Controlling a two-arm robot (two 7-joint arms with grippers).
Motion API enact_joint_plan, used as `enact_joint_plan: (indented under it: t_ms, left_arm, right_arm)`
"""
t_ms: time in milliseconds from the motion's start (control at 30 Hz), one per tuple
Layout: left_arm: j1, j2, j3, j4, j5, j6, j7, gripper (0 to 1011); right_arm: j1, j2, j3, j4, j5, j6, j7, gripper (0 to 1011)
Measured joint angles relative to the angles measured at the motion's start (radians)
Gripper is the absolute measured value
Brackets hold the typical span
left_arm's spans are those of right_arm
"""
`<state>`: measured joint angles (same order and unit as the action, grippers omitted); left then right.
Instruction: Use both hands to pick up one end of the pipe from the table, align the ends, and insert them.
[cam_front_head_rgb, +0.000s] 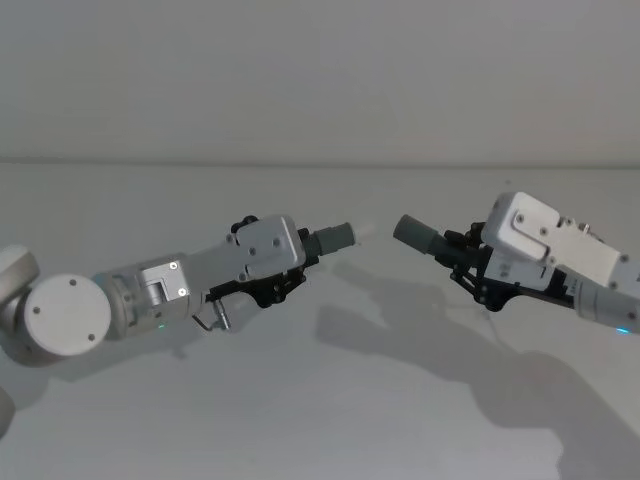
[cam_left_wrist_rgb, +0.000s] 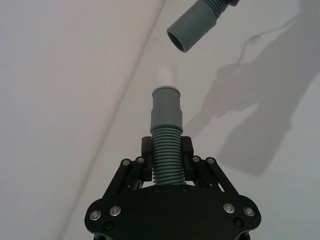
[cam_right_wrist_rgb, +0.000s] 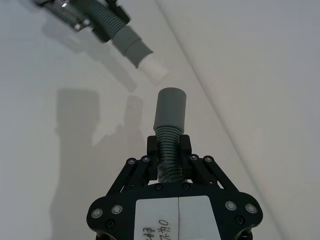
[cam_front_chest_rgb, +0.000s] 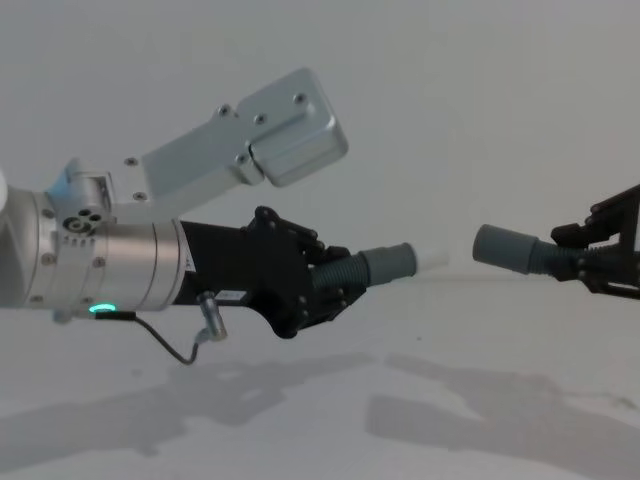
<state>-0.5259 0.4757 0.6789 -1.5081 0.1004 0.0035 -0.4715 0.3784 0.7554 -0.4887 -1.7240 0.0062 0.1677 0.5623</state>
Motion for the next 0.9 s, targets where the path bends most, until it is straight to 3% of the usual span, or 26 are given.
enact_joint_plan:
  t_ms: [400,767,900]
  left_arm:
    - [-0.082,0.037,0.052,0.059,0.145,-0.213,-0.016,329]
    - [-0.161,0.059,0.095,0.12,0.299,-0.411,0.003,329]
    - [-0.176,0.062,0.103,0.132,0.327,-0.448,0.008,329]
  right_arm:
    - [0.053,0.058,-0.026,0.03,-0.067,-0.134,0.082,247]
    - [0.07,0.075,-0.029,0.039,-0.088,-0.209,0.114,247]
    - [0.075,0.078,-0.031,0.04,-0.095,-0.23,0.126,247]
